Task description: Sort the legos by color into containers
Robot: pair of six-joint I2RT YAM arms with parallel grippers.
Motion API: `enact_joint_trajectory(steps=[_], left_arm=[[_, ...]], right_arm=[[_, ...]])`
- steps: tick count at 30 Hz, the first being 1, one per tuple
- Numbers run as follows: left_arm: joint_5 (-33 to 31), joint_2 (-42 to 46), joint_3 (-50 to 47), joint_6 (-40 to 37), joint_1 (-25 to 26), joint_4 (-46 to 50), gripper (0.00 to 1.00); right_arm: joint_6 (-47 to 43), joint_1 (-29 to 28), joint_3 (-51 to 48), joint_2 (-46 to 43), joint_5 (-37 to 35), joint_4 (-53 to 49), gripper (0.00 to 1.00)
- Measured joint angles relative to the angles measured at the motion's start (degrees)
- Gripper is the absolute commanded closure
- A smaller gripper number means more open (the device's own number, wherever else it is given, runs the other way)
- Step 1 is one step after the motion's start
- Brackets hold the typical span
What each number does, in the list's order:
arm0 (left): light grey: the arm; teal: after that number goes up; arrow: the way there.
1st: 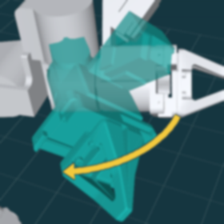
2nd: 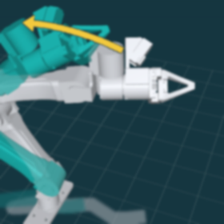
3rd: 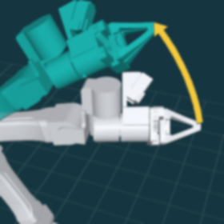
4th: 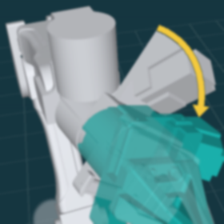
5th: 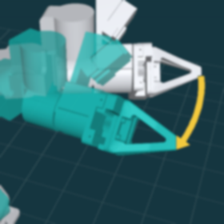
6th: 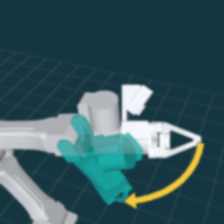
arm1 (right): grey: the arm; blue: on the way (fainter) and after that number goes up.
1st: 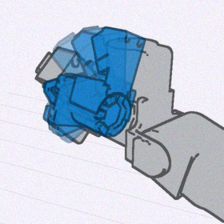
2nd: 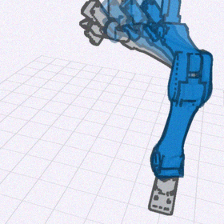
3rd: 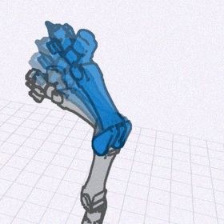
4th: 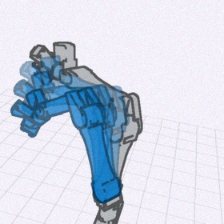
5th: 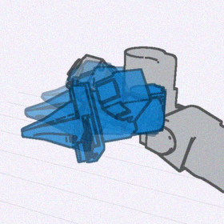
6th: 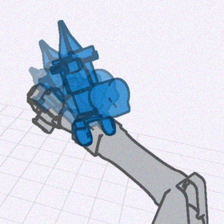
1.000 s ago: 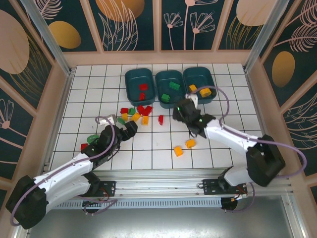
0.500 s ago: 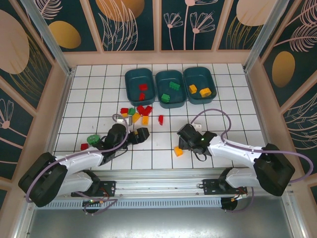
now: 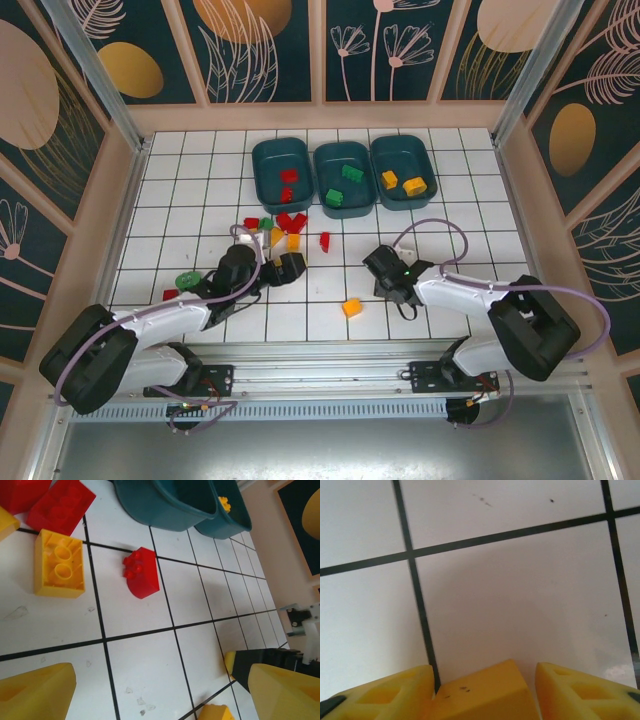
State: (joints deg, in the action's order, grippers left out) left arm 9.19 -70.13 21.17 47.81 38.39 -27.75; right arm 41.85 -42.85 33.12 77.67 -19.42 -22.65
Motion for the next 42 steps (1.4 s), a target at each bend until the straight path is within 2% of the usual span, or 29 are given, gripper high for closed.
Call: enact_joint_trajectory(steps=[2,5,11,13,16,21,25,29,31,34,38,42], left_arm=[[0.0,0.0,0.7,-0.1,0.0,0.2,0.10],[-0.2,-0.3,1.4,-0.2,0.0,0.5,0.10],[-0.3,-1.7,2.0,-0.2,0.0,1.2,0.09],[-1.5,-1.2,2.1,0.4,0.0,2.1,0.05],[-6.6,2.1,2.1,2.1,0.3,5.6,0.01],[-17.6,13.6,1.2,5.2,0.2,11.5,0.02],[-20.2,21.6,-1.0,5.4,0.2,14.1,0.01],[-20.2,21.4,-1.2,4.0,0.2,17.3,0.01],[-19.5,19.6,-1.1,2.8,0.2,18.3,0.03],[-16.9,16.2,-0.7,0.9,0.3,19.3,0.02],[-14.6,14.2,0.3,-0.4,0.3,19.5,0.02],[-16.3,16.9,0.3,0.0,0.3,20.6,0.02]], right_arm=[[-0.5,0.1,-0.8,-1.0,0.1,0.7,0.62],[-0.9,0.1,-1.9,-2.5,0.1,1.6,0.69],[-1.5,1.5,-2.2,-7.1,-0.4,1.9,0.71],[-3.2,4.1,-0.8,-7.7,-0.6,2.4,0.71],[-6.8,10.5,3.9,-7.2,-0.6,5.1,0.71],[-11.9,22.2,15.9,1.7,0.2,14.2,0.71],[-14.6,28.1,27.4,15.1,2.8,18.2,0.71],[-16.8,29.9,37.2,26.8,4.9,18.8,0.62],[-17.9,30.0,40.3,29.9,5.8,18.1,0.42],[-19.3,30.1,43.8,31.5,6.2,16.6,0.29],[-20.4,30.0,44.6,29.3,5.6,16.1,0.23],[-21.5,28.4,41.0,21.9,3.5,15.6,0.23]])
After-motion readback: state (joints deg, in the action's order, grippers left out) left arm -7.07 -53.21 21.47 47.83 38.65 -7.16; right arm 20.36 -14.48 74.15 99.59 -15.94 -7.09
